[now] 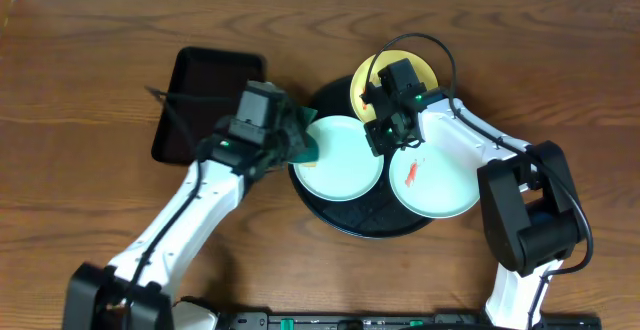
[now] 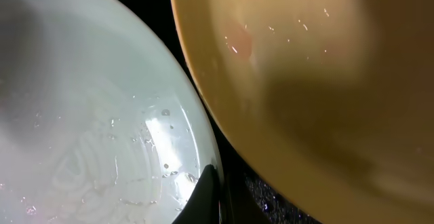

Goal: Clean dirty plates on tray and stack at the side

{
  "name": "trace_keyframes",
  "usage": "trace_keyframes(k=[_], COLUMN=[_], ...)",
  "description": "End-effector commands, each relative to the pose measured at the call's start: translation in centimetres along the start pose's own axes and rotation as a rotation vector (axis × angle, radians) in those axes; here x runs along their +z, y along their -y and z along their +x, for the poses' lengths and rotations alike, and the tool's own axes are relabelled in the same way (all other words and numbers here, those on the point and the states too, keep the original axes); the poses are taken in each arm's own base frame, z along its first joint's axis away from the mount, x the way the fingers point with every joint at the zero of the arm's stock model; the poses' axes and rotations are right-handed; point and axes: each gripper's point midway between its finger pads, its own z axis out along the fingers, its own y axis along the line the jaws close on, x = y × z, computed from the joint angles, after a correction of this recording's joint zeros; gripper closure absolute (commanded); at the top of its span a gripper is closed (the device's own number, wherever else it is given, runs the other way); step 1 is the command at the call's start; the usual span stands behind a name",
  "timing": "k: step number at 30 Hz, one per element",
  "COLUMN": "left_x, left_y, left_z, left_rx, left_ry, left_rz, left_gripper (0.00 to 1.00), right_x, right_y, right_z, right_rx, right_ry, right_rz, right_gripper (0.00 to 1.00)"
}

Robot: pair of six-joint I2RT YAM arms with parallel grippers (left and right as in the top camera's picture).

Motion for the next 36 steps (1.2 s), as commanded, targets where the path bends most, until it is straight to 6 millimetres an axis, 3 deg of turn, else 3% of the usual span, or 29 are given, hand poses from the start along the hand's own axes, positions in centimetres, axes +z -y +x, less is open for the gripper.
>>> trace_keyframes(k=[1,8,13,16,22,27,36], left_x=[2.3,7.5,9.3,9.7,8.6,5.8,0.7], left_y=[0.6,-0.1,-1.7,-3.5,-6.1,-7.3,-5.2], left_z=[1.6,3.0,4.0,3.6,0.9,-1.9,-5.6], left_rx=[-0.007,0.006,0.008,0.041,0.106,0.149,0.172], left_ry=[-0.051,-0.099,-0.134,-0.096,0.045,0.181,0.366], left_rz=[0.002,-0.024,-0.076,-0.160,-0.323,-0.446,-0.428], left_gripper=[0.92,0.92,0.92,0.92,0.93,0.92,0.92], right_x=[0.2,0.2,0.2,0.2,0.2,0.1,0.1], right_y=[0.5,0.5,0.5,0.5,0.7,1.4,1.4], right_z=[-0.3,-0.2,-0.1,0.0,0.6,1.1,1.2], right_rx=[0.008,0.009,0.010,0.011,0.015,0.018,0.018], right_ry=[0.003,-0.003,-0.007,-0.008,-0.032,-0.054,-0.057], right_rz=[0.022,0.022,0.022,0.022,0.031,0.076,0.075], right_gripper=[0.99,0.99,0.99,0.99,0.99,0.99,0.99])
